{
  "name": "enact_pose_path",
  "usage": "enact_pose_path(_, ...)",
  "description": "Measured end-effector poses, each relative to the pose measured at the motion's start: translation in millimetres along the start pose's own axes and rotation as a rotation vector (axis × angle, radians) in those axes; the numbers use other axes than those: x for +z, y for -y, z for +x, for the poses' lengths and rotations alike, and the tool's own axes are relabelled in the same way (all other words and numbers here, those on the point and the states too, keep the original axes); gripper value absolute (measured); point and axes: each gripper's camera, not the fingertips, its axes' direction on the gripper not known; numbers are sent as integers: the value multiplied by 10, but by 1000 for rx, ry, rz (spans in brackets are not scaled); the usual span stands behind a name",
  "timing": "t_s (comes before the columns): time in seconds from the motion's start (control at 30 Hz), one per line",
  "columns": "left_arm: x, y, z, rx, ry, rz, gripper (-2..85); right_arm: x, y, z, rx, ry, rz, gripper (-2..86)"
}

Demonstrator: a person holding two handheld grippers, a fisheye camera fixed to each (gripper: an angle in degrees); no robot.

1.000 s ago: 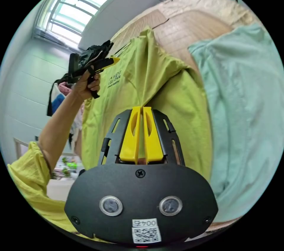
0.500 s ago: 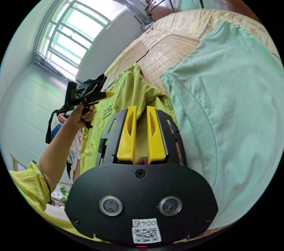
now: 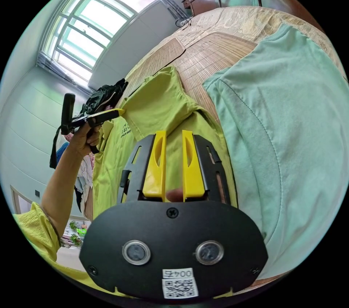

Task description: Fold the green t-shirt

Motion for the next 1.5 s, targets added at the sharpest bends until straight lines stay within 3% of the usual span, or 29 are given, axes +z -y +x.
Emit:
enact_pose_path(0.13,-14,-360,1,-83,-167,70,13,78,-26,8,-5,17,-22,86)
enact_pose_path(0.37,119,-1239,564,-93,76,138,8,207,-98,-160,-69,-28,-45,71)
enact_pose_path(0.5,201,-1401,647,-108,102,172,7,372,-161,-338,-137,-57,-111,64)
enact_pose_path(0.67,221,-1444,799,-70,173,182,4,303,-278,-375,-159,-10,-51,24)
enact_pose_path(0.8,95,-1437,655,-118,89,161,4,275,-368,-585,-258,-55,1,2)
enact_pose_path(0.93,-452,-1276,455,-93,-116,408,4,335,-387,-718,-282,-48,28,27)
enact_pose_path(1.03,-2,-885,258,-85,-89,288,3,343,-332,-923,-332,-114,56,42)
enact_pose_path(1.1,293,-738,207,-68,-104,170,2,361,-96,-1103,-392,-138,11,43)
enact_pose_path(1.23,252,-717,-48,-82,-207,173,1,558,1084,-1653,-661,-188,-229,52)
enact_pose_path(1.4,278,-801,-507,-151,-424,195,1,1235,2438,-2176,-784,-254,-480,63)
enact_pose_path(1.5,236,-811,-567,-155,-433,196,1,1863,2746,-2447,-868,-449,-578,80)
